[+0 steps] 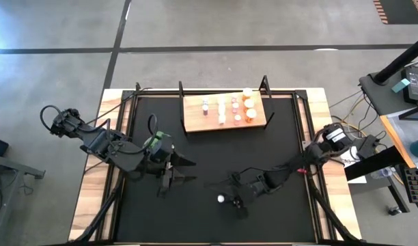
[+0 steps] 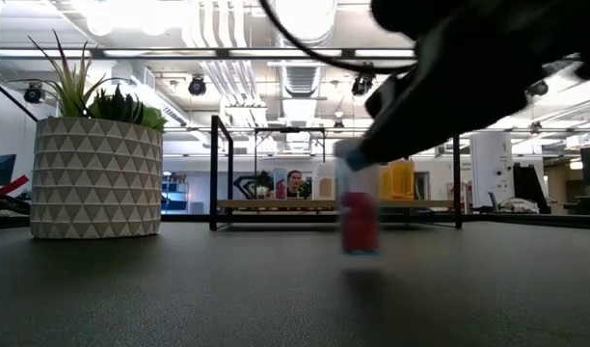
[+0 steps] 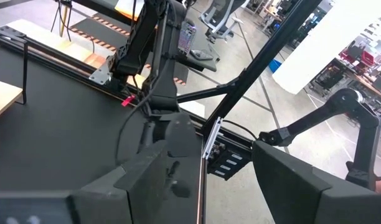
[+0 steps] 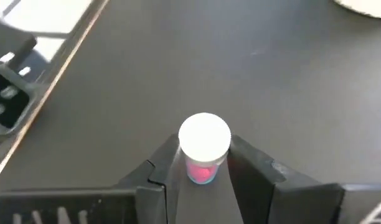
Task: Pick and place medicine bottles onto shelf by color
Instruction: Put the blue pill bottle on the shelf aligned with the other blue pill bottles
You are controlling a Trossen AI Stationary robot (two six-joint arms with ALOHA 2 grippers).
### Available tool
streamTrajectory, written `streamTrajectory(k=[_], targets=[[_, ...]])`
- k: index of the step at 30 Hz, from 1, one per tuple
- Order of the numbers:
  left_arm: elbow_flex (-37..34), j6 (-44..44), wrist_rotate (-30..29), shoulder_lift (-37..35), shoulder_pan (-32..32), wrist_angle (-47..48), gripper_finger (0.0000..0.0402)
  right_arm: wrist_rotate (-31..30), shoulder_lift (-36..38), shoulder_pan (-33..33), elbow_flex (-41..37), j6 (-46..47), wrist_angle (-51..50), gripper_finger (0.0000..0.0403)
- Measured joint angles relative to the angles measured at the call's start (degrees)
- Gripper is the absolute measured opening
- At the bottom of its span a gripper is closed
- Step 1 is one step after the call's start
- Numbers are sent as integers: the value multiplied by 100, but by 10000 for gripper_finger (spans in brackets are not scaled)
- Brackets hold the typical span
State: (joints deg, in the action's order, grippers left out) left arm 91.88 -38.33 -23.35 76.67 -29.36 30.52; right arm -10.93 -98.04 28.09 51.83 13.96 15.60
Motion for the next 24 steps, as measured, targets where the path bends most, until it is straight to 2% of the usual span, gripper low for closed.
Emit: streamTrajectory(k=[8,18,24], targets=[[-2,122,22,-19,0,11,219,-100,4,-1086,0,185,15,108],[-2,1560,-63,-515,74,169,219,-105,9,-2643,125,859,11,108],[-2,2380,-212,-1021,176,271,219,-100,9,-3158,380,863,-41,108]])
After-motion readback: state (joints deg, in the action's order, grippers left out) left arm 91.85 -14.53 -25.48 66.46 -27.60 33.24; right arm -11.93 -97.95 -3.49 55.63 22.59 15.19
